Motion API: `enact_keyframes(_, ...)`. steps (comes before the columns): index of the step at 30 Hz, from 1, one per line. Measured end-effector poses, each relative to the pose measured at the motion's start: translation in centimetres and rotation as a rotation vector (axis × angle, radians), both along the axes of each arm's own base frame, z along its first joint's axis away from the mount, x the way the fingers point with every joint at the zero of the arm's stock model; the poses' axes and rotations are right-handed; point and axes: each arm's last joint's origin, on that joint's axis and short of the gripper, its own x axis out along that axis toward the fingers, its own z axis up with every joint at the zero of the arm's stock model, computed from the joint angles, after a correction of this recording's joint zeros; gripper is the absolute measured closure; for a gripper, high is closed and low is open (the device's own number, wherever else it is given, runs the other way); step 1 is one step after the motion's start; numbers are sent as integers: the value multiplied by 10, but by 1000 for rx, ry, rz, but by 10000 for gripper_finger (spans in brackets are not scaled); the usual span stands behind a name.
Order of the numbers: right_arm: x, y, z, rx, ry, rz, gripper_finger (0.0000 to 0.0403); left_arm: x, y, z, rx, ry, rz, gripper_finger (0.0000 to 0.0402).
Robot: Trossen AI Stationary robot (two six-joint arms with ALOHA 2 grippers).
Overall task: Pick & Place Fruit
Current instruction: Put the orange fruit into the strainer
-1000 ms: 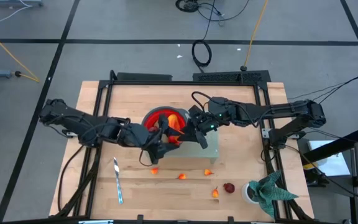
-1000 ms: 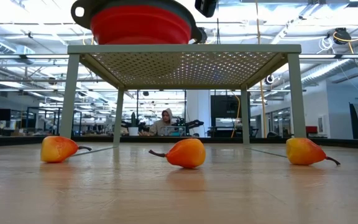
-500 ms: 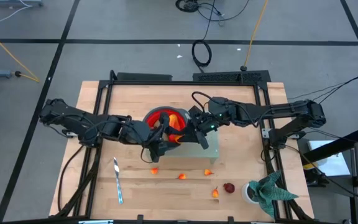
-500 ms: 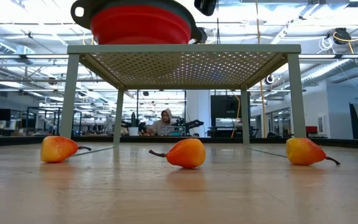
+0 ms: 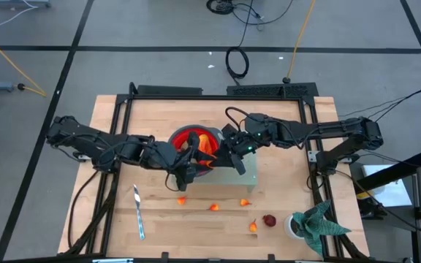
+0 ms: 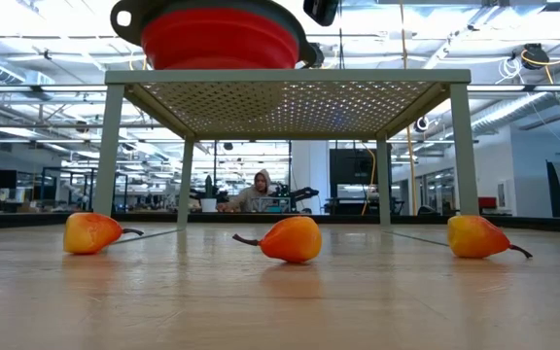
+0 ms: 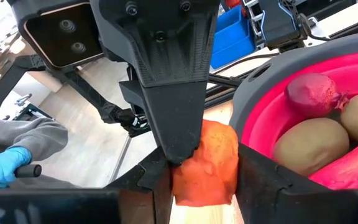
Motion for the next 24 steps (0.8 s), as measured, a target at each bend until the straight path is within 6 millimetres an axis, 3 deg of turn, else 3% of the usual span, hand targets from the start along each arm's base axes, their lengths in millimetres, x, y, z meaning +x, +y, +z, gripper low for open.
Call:
enact_keyframes(15, -3, -2, -10, 10, 109, 23, 168, -3, 1, -6, 31, 52, 86, 288)
enact_keyframes(24, -9, -4, -23, 37, 274, 10, 160, -10, 4, -11, 103, 97, 266, 287)
